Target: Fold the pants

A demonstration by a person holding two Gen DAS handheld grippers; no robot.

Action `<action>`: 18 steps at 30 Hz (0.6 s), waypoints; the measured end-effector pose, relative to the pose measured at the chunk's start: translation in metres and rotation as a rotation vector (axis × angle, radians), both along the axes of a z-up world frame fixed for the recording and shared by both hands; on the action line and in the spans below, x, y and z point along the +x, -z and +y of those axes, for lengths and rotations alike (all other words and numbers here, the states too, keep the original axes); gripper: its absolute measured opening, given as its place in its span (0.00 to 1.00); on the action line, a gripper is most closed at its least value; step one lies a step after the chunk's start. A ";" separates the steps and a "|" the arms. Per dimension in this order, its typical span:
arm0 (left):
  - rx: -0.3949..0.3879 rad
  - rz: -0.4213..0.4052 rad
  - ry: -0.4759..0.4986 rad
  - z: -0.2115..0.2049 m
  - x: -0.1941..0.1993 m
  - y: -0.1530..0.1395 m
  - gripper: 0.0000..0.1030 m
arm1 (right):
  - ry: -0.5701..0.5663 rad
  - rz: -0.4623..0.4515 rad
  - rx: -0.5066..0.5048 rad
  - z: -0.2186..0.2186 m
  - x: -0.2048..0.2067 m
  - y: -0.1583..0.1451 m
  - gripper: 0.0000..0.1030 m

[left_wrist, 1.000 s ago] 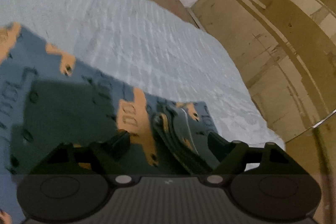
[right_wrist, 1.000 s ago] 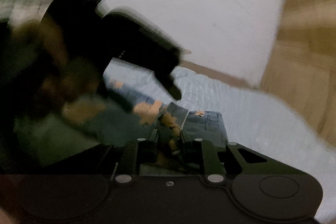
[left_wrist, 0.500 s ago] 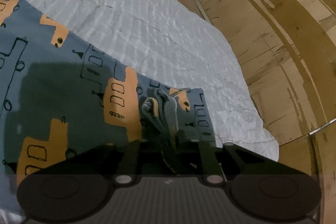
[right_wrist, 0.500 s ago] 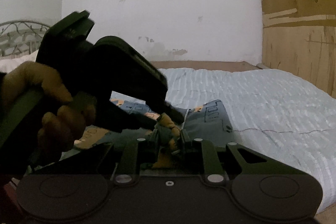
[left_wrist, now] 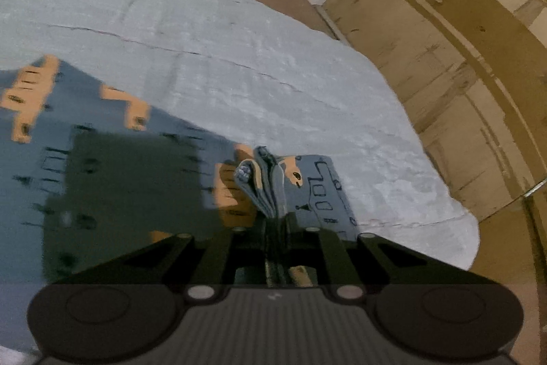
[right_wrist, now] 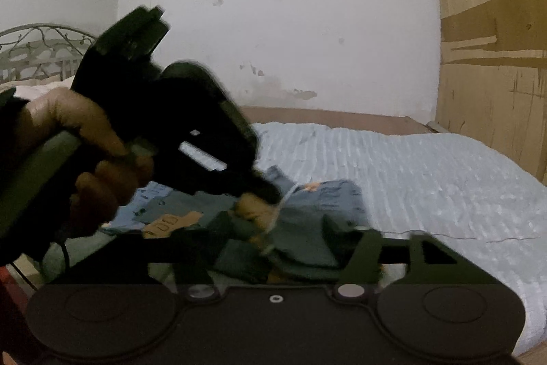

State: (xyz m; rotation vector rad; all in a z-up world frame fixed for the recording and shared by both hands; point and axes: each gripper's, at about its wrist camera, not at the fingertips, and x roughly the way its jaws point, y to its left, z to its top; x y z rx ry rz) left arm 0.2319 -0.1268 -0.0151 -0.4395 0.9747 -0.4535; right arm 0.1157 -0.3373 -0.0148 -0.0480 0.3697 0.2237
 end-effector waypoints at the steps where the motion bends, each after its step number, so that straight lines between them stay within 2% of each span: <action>1: 0.006 0.001 -0.006 0.006 -0.001 -0.001 0.10 | 0.005 -0.003 0.001 -0.001 -0.001 -0.001 0.78; 3: 0.014 0.006 -0.015 0.021 -0.003 -0.003 0.10 | 0.015 -0.008 0.002 -0.002 -0.002 -0.002 0.87; 6: 0.041 -0.007 -0.025 0.042 -0.008 -0.007 0.10 | 0.029 -0.009 0.007 -0.001 -0.003 -0.003 0.95; 11: 0.096 -0.023 -0.040 0.075 -0.011 -0.011 0.10 | 0.021 -0.011 0.015 0.012 -0.007 -0.005 0.98; 18: 0.119 -0.018 -0.047 0.110 -0.016 -0.007 0.10 | -0.015 -0.007 0.003 0.021 -0.005 -0.006 0.99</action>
